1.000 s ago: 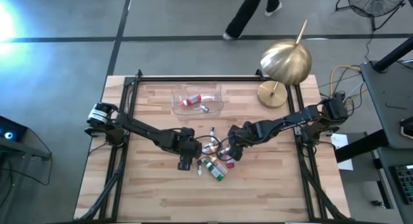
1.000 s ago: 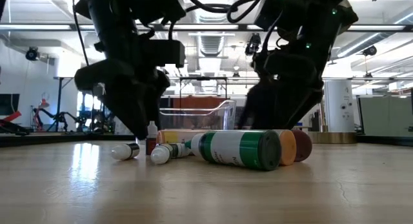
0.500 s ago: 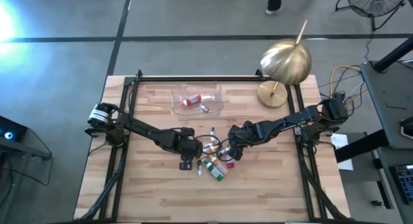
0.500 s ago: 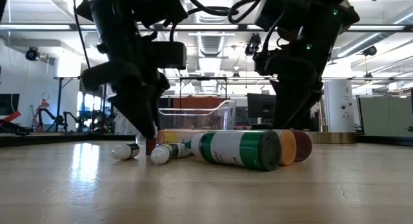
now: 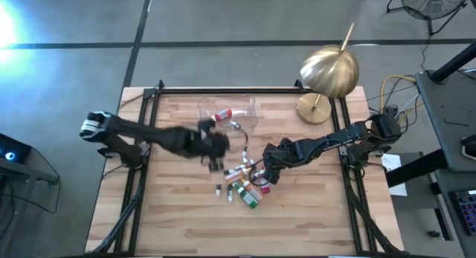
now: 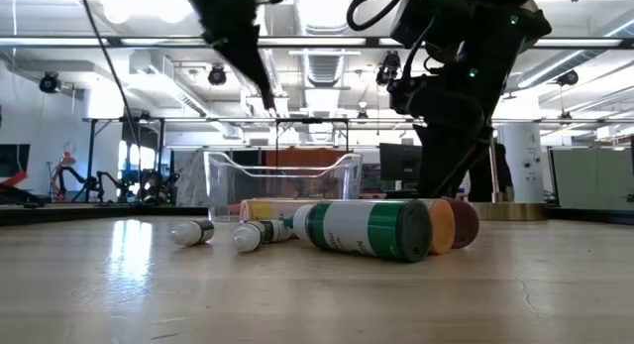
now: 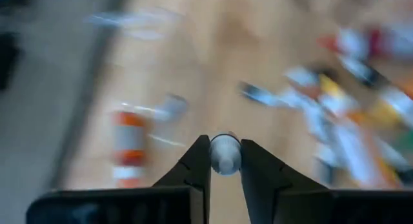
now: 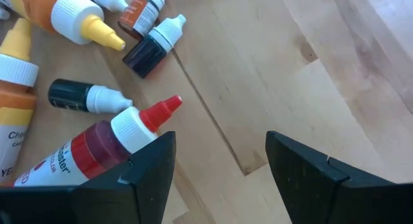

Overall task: Pick & Place food coloring
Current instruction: Put the small red food coloring bottle into the transparent bin, then put the large red food coloring bottle into the transparent bin

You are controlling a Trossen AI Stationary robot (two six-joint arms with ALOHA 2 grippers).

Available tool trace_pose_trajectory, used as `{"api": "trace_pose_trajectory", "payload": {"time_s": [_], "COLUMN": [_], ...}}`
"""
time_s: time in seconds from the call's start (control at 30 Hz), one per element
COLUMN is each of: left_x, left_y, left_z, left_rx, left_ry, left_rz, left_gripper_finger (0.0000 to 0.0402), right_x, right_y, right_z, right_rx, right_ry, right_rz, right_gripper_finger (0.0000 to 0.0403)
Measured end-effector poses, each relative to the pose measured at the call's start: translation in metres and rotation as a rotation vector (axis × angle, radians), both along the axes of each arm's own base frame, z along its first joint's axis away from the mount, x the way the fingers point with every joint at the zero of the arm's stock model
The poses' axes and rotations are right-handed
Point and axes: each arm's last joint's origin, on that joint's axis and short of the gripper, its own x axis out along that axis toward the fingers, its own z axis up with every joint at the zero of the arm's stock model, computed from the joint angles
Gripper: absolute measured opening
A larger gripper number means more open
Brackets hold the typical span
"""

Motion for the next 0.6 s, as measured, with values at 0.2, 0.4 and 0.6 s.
{"api": "trace_pose_trajectory", "payload": {"time_s": [0.2,0.4,0.6], "left_x": [-0.012,-0.016,-0.027], "left_y": [0.083,0.119,0.110], "left_z": [0.023,0.023,0.049], "left_rx": [-0.059,-0.392,-0.277], "left_ry": [-0.162,-0.301,-0.344], "left_rz": [0.215,0.242,0.342], "left_gripper_finger": [0.0049,0.0133,0.0229], "right_x": [0.000,0.000,-0.001], "right_y": [0.000,0.000,0.000], "right_z": [0.000,0.000,0.000], "right_rx": [-0.002,0.007,0.008], "right_ry": [-0.001,-0.001,0.000], "right_rz": [-0.003,-0.023,-0.026], "right_gripper_finger": [0.0233,0.0233,0.0233]}}
